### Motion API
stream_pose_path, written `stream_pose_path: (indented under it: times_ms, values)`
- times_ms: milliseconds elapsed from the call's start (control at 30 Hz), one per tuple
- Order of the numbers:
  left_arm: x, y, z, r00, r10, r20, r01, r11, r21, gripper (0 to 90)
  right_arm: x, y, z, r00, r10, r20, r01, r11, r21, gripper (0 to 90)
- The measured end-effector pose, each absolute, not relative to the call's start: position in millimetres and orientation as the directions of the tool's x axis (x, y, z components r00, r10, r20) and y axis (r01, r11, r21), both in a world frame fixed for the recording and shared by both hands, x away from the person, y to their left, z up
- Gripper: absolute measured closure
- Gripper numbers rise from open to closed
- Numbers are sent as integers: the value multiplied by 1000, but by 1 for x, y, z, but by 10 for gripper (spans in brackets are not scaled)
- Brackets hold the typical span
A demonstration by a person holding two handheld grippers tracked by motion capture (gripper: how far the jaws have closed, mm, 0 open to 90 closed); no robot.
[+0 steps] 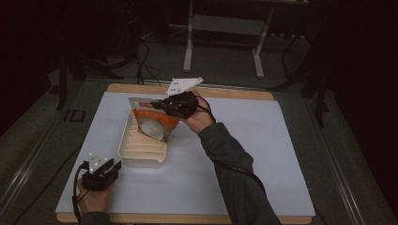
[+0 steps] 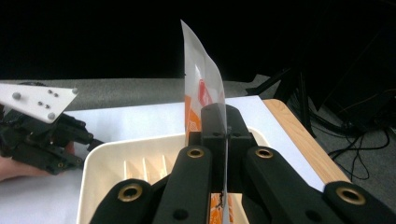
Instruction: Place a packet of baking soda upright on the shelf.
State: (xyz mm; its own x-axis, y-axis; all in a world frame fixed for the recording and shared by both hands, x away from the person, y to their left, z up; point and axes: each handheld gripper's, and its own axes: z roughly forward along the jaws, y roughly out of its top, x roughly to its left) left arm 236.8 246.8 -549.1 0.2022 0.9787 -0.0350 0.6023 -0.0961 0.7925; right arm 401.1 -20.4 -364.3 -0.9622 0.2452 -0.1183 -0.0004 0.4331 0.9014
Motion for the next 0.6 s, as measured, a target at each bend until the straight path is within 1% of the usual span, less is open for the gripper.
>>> stream_pose_path:
  times_ms: [300,533,600]
  values:
    - [237,247,-549,201,979,-41,600,-90,795,659,410,-20,-363,-957,261,-127,2,444,896,900]
    - [236,248,-549,201,979,-47,600,-85,795,658,412,-17,-358,-950,255,-180,-36,483,875,900]
    - [236,249,-549,199,979,-51,599,-80,797,657,412,-13,-356,-944,256,-210,-54,505,861,900]
